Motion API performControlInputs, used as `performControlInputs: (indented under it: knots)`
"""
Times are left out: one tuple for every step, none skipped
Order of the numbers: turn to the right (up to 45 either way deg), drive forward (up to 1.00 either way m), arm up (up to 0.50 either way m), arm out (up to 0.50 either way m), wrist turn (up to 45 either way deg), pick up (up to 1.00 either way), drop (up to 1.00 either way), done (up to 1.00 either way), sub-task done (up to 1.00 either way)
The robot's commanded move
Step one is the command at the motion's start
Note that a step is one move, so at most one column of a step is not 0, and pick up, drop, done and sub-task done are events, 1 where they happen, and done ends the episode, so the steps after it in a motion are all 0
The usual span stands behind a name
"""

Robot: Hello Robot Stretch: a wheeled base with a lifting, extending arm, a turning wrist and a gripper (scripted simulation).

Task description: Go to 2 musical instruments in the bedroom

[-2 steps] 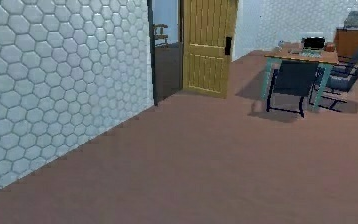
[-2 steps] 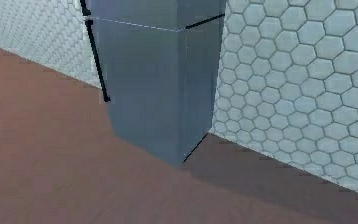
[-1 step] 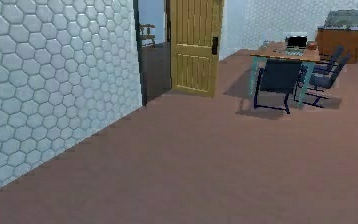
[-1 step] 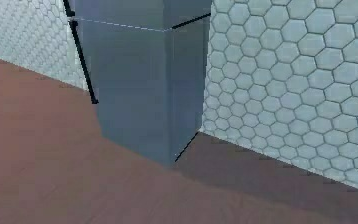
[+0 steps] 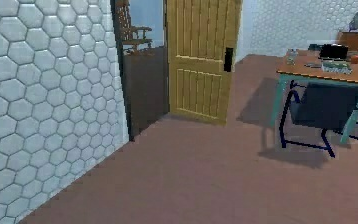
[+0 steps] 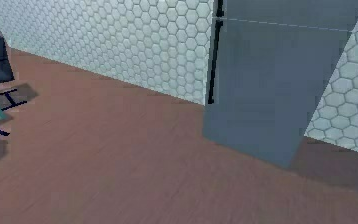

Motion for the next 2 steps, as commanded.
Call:
performControlInputs:
  knots:
    - [0.0, 1.00, 0.00, 0.00, 0.0, 0.00, 0.00, 0.00, 0.00]
    - [0.0, 1.00, 0.00, 0.00, 0.0, 0.00, 0.00, 0.00, 0.00]
